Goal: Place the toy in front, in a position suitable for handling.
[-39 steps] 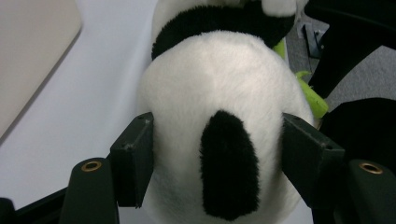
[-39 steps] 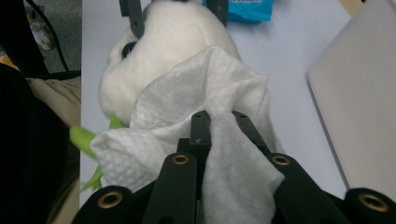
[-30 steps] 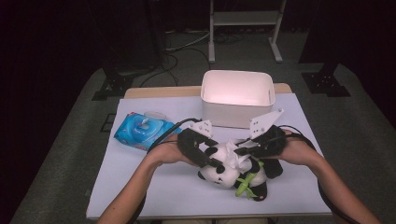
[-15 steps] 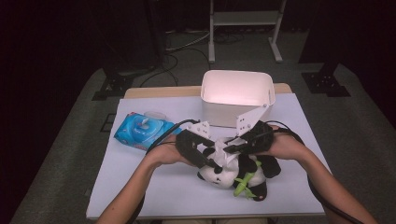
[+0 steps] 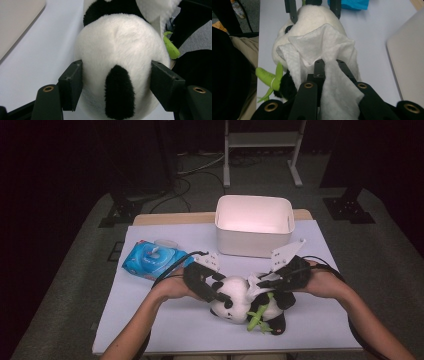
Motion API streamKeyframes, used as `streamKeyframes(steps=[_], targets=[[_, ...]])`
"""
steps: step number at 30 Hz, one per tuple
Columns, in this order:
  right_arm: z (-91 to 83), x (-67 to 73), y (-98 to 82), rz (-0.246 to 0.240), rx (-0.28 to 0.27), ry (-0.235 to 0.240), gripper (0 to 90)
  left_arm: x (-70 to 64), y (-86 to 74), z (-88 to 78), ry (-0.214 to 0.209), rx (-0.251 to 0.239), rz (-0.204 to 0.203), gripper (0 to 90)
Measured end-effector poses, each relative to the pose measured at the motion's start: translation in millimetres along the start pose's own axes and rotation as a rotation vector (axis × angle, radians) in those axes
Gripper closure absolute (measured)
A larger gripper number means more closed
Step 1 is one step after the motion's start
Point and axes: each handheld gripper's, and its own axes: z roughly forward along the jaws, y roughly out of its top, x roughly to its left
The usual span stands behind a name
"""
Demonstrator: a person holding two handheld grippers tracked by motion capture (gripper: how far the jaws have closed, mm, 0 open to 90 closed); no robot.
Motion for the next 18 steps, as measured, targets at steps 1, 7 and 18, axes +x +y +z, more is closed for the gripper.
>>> streamKeyframes(steps=[1,7,18], targets=[[-3.1,0.0,-2.4,0.003,-0.004,-0.003,80.0,0.5,-0.2,0.0,0.000,0.000,-0.001,32.0],[-19.4,-0.6,-15.7,0.030,-0.002,-0.029,80.0,0.4,-1.9,0.0,-0.004,0.000,-0.014,31.8],[-29.3,-4.3,-38.1,0.083,-0.006,-0.041,80.0,1.5,0.3,0.9,-0.010,0.020,-0.039,25.6]])
